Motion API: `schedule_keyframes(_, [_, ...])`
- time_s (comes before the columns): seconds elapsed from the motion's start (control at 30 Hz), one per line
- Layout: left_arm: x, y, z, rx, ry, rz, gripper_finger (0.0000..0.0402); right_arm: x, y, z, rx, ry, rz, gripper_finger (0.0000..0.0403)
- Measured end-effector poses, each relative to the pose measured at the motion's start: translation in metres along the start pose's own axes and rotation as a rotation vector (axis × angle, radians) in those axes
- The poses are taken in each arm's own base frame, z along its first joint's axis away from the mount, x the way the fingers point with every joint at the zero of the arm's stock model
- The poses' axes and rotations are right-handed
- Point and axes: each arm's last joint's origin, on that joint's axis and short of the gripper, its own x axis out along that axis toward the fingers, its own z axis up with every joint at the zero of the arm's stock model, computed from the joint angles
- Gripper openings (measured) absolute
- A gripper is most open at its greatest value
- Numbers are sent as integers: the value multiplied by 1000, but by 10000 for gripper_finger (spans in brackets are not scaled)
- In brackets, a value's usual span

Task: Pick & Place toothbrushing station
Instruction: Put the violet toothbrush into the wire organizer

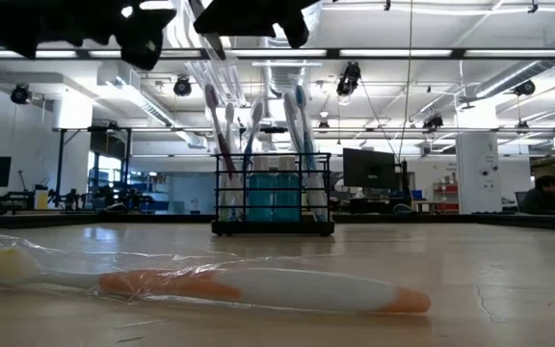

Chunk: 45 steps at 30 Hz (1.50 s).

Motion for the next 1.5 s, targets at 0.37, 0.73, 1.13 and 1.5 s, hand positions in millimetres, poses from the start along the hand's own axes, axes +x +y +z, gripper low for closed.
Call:
schedule_keyframes(0.37, [17, 1, 21, 47, -95, -22, 159, 0, -1, 2, -13, -6, -25, 23])
schedule_keyframes(0.73, [23, 2, 21, 34, -137, -20, 115, 1, -3, 2, -17, -6, -33, 23])
schedule_keyframes(1.13, [27, 4, 18, 57, -129, -17, 22, 1, -2, 1, -21, 1, -30, 25])
schedule_keyframes(1.5, [28, 4, 14, 73, -91, -18, 22, 0, -3, 2, 65, 19, -30, 130])
